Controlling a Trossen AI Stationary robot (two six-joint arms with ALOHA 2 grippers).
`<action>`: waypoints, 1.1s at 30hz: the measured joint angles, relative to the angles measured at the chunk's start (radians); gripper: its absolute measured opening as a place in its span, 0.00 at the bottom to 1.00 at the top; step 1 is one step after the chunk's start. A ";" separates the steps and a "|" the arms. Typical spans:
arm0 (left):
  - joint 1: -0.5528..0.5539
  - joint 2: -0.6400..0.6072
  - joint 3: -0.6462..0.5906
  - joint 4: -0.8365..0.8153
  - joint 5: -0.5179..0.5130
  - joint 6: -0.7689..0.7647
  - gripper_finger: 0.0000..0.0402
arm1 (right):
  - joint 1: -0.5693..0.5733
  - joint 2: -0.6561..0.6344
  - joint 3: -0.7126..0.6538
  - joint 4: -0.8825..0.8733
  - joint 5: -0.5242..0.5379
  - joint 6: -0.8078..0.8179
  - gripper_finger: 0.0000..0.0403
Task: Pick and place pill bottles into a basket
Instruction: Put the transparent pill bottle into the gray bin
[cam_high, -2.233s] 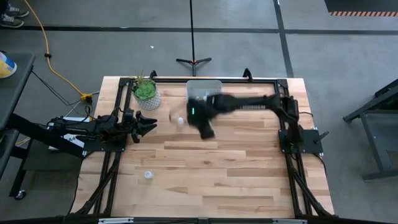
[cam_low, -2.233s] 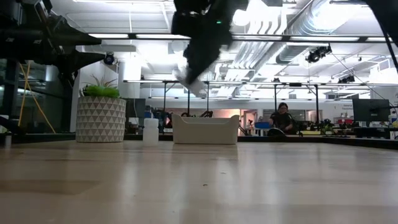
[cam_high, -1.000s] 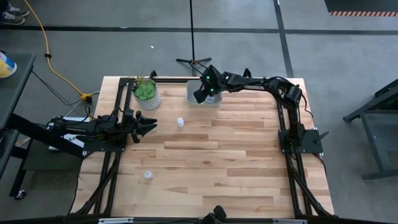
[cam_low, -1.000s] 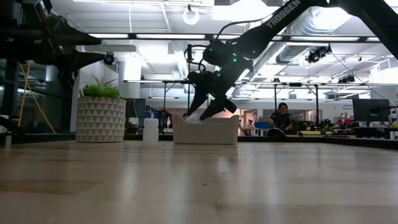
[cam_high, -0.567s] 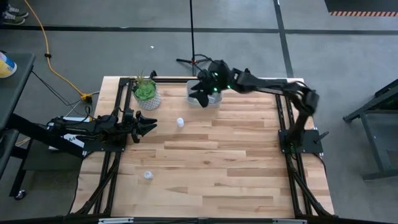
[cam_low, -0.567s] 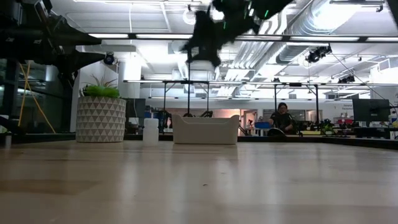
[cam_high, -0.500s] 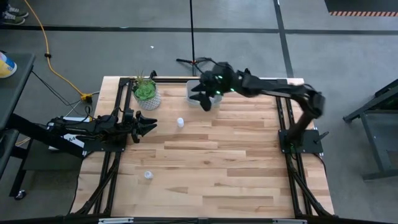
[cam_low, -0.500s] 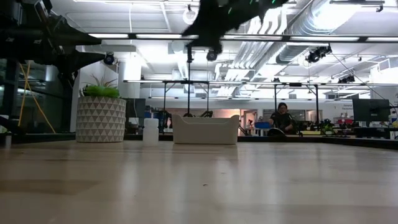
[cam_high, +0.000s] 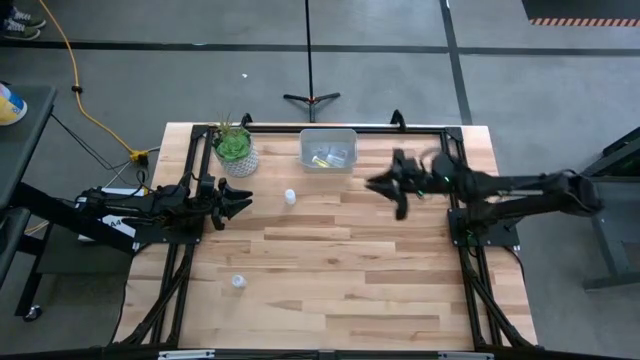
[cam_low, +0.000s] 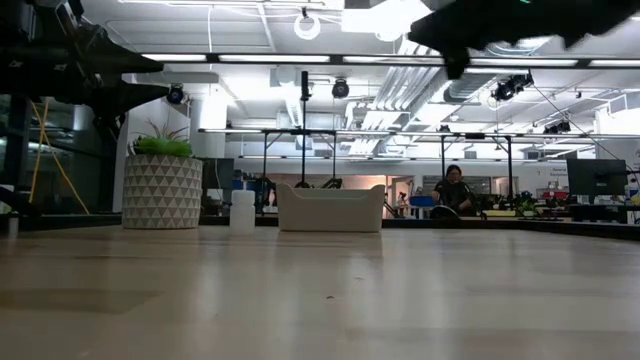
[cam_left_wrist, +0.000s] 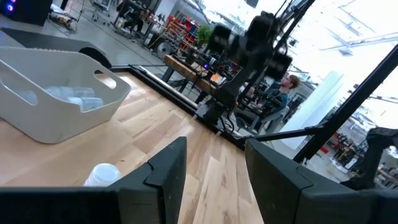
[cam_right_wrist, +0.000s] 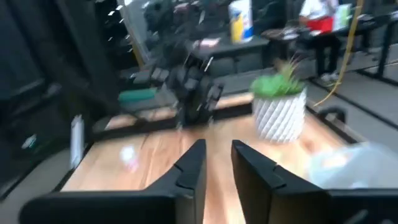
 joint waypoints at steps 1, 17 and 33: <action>0.000 0.000 0.000 0.000 0.000 0.007 0.49 | 0.013 -0.047 -0.042 -0.007 -0.006 -0.004 0.14; 0.000 0.000 0.000 0.000 -0.012 0.056 0.49 | 0.144 -0.894 -0.513 -0.157 0.170 0.045 0.01; 0.000 0.127 0.108 0.189 -0.056 0.214 0.49 | 0.144 -0.902 -0.511 -0.145 0.348 0.073 0.01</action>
